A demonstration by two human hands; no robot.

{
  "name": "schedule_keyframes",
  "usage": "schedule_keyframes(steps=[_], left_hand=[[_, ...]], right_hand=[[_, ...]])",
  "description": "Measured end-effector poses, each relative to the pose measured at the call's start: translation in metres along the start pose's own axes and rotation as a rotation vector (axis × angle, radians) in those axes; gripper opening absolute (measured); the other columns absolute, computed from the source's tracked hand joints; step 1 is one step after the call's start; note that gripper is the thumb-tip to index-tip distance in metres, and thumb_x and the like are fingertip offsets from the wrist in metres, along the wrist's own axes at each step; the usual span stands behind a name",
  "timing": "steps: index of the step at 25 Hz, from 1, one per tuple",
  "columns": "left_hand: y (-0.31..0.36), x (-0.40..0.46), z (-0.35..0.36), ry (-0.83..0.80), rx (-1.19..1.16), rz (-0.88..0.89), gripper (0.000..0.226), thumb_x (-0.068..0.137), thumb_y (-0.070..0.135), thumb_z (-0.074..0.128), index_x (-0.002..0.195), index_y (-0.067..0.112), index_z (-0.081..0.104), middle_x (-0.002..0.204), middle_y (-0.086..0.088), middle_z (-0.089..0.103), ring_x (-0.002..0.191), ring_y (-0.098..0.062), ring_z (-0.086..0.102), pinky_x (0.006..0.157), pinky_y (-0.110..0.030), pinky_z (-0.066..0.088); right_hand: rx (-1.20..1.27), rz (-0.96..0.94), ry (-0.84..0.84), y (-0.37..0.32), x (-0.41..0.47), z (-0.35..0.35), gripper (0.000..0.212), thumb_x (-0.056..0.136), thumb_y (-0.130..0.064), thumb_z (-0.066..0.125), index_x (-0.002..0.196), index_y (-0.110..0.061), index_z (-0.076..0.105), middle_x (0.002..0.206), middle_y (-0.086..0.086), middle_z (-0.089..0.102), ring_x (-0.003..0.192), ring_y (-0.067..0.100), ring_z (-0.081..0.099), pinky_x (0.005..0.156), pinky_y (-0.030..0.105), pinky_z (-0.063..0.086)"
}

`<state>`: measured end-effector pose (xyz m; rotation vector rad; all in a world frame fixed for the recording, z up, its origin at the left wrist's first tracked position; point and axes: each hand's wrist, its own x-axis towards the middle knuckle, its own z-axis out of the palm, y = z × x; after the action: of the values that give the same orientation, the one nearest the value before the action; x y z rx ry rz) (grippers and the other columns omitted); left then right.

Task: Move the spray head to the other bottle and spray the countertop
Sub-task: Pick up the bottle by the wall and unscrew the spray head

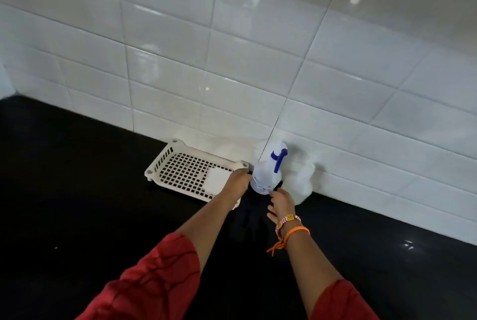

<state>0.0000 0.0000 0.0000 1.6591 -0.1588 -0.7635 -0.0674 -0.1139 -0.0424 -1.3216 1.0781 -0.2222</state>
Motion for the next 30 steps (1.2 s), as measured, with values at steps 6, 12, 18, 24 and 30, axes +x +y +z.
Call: schedule_keyframes(steps=[6, 12, 18, 24, 30], left_hand=[[0.002, 0.071, 0.029, 0.005, 0.098, -0.008, 0.030, 0.087, -0.003, 0.036, 0.115, -0.007, 0.046, 0.110, -0.022, 0.052, 0.094, -0.028, 0.053, 0.055, -0.024, 0.035], [-0.011, 0.100, 0.043, -0.031, 0.205, 0.043, 0.052, 0.076, 0.005, 0.043, 0.127, 0.006, 0.042, 0.117, -0.015, 0.058, 0.103, -0.032, 0.057, 0.089, -0.043, 0.051], [-0.022, 0.035, 0.034, -0.123, 0.277, 0.161, 0.044, 0.081, 0.002, 0.045, 0.123, 0.011, 0.046, 0.116, -0.010, 0.059, 0.109, -0.025, 0.056, 0.090, -0.034, 0.046], [-0.079, -0.092, -0.009, -0.204, 0.345, 0.101, 0.056, 0.091, 0.009, 0.048, 0.143, 0.019, 0.029, 0.129, 0.007, 0.046, 0.125, -0.011, 0.044, 0.094, -0.018, 0.039], [-0.133, -0.143, -0.036, 0.002, 0.472, 0.014, 0.069, 0.093, 0.020, 0.050, 0.150, 0.023, 0.011, 0.157, 0.002, 0.019, 0.143, -0.017, 0.020, 0.113, -0.036, 0.023]], right_hand=[[-0.022, -0.145, -0.042, -0.006, 0.052, 0.009, 0.055, 0.083, -0.012, 0.059, 0.134, -0.017, 0.038, 0.115, 0.005, 0.055, 0.093, 0.017, 0.054, 0.077, 0.030, 0.044], [-0.116, -0.300, -0.096, 0.003, 0.069, 0.008, 0.074, 0.068, -0.019, 0.068, 0.134, -0.011, 0.037, 0.114, 0.011, 0.064, 0.103, 0.026, 0.063, 0.088, 0.038, 0.053], [-0.176, -0.352, -0.074, 0.019, 0.016, -0.018, 0.080, 0.062, -0.035, 0.076, 0.133, -0.027, 0.039, 0.116, -0.001, 0.064, 0.103, 0.018, 0.062, 0.089, 0.038, 0.053], [-0.265, -0.261, -0.185, 0.098, -0.103, -0.021, 0.093, 0.064, -0.045, 0.075, 0.142, -0.030, 0.026, 0.132, -0.005, 0.052, 0.115, 0.016, 0.055, 0.096, 0.040, 0.050], [-0.292, -0.199, -0.159, 0.138, -0.171, 0.006, 0.096, 0.070, -0.043, 0.075, 0.146, -0.032, 0.016, 0.145, -0.005, 0.040, 0.128, 0.020, 0.045, 0.103, 0.043, 0.045]])
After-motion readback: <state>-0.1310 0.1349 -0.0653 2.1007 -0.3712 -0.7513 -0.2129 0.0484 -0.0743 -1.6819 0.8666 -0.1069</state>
